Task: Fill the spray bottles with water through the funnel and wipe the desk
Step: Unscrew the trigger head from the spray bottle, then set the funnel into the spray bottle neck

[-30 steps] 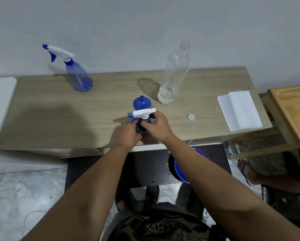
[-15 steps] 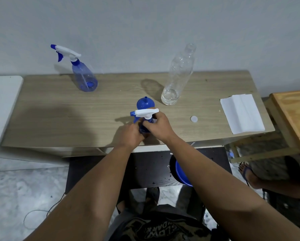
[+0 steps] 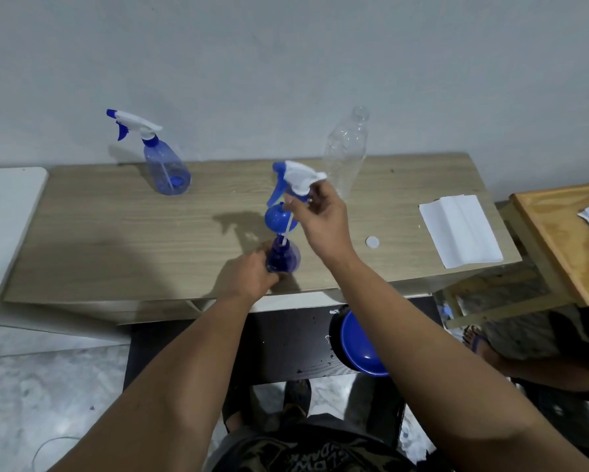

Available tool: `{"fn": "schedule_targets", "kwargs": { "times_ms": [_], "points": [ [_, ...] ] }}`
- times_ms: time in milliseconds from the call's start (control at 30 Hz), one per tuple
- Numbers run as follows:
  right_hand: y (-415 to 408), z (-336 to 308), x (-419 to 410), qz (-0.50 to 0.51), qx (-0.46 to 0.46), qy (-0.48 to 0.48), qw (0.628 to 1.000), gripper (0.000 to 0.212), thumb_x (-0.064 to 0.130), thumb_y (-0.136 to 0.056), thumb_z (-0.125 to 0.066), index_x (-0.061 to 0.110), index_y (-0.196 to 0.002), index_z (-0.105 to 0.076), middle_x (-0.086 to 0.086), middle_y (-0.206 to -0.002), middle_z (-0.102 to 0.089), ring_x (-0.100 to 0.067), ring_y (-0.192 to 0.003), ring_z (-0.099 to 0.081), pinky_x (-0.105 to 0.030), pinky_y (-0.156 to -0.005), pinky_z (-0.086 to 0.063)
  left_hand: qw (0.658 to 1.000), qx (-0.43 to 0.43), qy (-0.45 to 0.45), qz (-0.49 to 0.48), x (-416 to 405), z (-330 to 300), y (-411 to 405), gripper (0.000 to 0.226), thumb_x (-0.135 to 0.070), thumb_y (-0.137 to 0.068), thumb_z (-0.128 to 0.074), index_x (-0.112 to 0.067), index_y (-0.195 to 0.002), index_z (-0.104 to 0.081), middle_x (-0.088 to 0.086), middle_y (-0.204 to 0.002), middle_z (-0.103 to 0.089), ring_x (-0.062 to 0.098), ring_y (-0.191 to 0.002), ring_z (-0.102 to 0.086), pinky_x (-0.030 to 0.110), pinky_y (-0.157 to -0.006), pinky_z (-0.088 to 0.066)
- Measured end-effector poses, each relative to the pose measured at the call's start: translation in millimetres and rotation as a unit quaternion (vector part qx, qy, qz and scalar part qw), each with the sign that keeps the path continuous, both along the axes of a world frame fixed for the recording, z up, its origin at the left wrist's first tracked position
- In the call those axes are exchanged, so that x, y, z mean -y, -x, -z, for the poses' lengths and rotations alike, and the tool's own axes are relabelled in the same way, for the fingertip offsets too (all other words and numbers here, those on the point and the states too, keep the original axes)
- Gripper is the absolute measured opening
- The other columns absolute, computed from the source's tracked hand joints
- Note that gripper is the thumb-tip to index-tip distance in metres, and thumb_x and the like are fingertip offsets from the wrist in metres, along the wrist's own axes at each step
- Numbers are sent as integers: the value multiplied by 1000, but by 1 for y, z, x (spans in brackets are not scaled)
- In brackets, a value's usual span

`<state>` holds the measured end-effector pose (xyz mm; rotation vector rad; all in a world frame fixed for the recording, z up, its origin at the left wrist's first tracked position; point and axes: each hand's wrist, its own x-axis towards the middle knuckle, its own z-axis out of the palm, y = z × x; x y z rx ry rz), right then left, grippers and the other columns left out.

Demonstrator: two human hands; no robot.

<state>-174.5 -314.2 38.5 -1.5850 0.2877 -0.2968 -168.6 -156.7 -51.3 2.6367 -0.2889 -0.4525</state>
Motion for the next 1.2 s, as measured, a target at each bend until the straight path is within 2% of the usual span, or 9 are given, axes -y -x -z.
{"fn": "schedule_targets", "kwargs": {
  "times_ms": [100, 233, 300, 433, 733, 833, 967, 1100, 1200],
  "points": [
    [-7, -26, 18, 24, 21, -17, 999, 30, 4, -89, -78, 4, -116, -66, -23, -109, -73, -26, -91, -69, -41, -84, -61, 1000, -12, 7, -2, -6, 0, 1, 65, -65, -66, -69, -48, -125, -46, -10, -100, -73, 25, -91, -70, 38, -80, -56],
    [-2, 7, 44, 30, -100, 85, 991, 21, 21, -88, -82, 36, -91, -69, 10, -94, -73, -20, -83, -70, -42, -84, -61, 999, -10, 31, 7, -16, -5, 4, 67, -61, -71, -75, -47, -131, -49, -16, -113, -69, 21, -99, -68, 39, -86, -54],
    [5, 40, 52, 12, -171, 140, 975, 16, 23, -87, -80, 35, -81, -70, 11, -83, -73, -18, -79, -68, -46, -81, -61, 1000, -4, 25, 13, -20, -6, 5, 67, -60, -73, -76, -44, -133, -49, -15, -115, -68, 22, -101, -68, 39, -88, -54],
    [26, 88, 62, -43, -296, 260, 918, 24, 19, -92, -70, 21, -69, -62, 3, -65, -60, -23, -72, -58, -31, -60, -40, 1000, -10, 27, 10, -26, -8, 5, 72, -56, -75, -78, -40, -138, -49, -15, -123, -66, 20, -106, -66, 34, -90, -52],
    [28, 104, 56, -39, -367, 305, 878, 22, 33, -88, -61, 16, -86, -73, -4, -81, -70, -32, -85, -69, -34, -67, -50, 999, 17, 22, 25, -31, -8, 3, 72, -54, -75, -79, -33, -138, -51, -13, -124, -66, 18, -107, -65, 36, -88, -53],
    [35, 95, 50, -10, -368, 311, 876, 44, 53, -80, -58, 24, -109, -72, -5, -108, -69, -33, -105, -65, -43, -89, -56, 999, 23, 18, 32, -32, -5, 0, 70, -55, -74, -76, -33, -136, -51, -14, -123, -64, 17, -110, -64, 35, -88, -53],
    [36, 88, 34, 63, -286, 313, 904, 48, 35, -88, -67, 22, -134, -61, -5, -131, -57, -30, -123, -54, -48, -101, -48, 999, 19, 33, 10, -34, -5, -5, 93, -62, -70, -77, -35, -151, -39, -18, -152, -45, 9, -137, -47, 29, -108, -44],
    [1, 70, 17, -7, -234, 293, 927, 44, 29, -91, -65, 23, -135, -60, 0, -128, -58, -21, -116, -61, -43, -97, -54, 999, 15, 51, 13, -36, -3, -18, 86, -71, -69, -71, -37, -144, -47, -20, -142, -54, 8, -126, -55, 32, -103, -48],
    [-44, 58, 7, -86, -248, 346, 901, 54, 27, -90, -67, 23, -142, -55, -5, -139, -54, -26, -121, -61, -44, -97, -54, 998, 21, 54, 25, -39, -2, -30, 82, -65, -72, -75, -35, -144, -48, -17, -143, -54, 10, -128, -54, 28, -105, -44]
  ]
}}
